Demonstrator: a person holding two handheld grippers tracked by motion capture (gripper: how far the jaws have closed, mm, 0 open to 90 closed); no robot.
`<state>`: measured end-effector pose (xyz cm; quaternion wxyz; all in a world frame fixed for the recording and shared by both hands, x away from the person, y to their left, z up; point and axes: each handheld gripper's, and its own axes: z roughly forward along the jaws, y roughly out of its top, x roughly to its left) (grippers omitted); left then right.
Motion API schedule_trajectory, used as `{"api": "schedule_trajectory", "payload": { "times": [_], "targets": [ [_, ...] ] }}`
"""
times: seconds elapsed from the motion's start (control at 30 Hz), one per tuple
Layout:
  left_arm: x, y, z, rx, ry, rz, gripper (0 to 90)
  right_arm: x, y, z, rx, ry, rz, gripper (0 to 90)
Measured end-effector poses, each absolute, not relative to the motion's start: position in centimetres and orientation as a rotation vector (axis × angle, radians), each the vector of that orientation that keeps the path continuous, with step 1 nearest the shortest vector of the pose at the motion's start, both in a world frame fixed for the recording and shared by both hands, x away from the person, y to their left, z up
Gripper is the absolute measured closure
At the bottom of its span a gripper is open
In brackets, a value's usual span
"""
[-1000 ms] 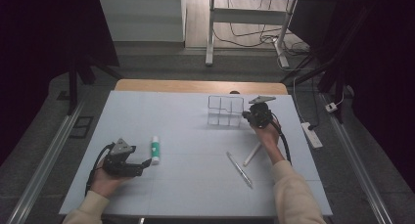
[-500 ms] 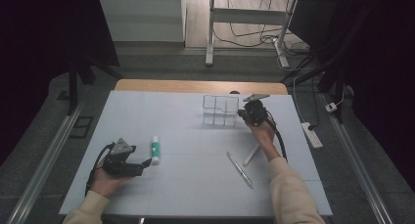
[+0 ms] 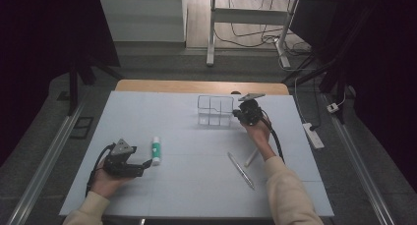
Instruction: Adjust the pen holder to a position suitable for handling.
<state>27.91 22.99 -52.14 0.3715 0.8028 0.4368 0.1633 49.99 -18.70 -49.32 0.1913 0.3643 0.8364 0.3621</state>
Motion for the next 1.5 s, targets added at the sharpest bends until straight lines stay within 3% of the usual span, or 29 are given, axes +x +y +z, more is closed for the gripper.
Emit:
{"api": "schedule_trajectory", "payload": {
  "times": [0.77, 1.37, 1.5],
  "targets": [
    [27.9, 23.0, -52.2, 2.061, 1.122, 0.417, 19.1, 50.2, -16.8, -49.7, 1.008, 2.367, 1.028, 89.3],
    [27.6, 23.0, -52.1, 2.061, 1.12, 0.427, 19.1, 45.9, -19.2, -49.3, 0.998, 2.359, 1.034, 89.1],
    [27.5, 23.0, -52.0, 2.056, 1.112, 0.439, 19.5, 44.9, -19.4, -49.2, 0.998, 2.386, 1.016, 74.8]
  ]
}}
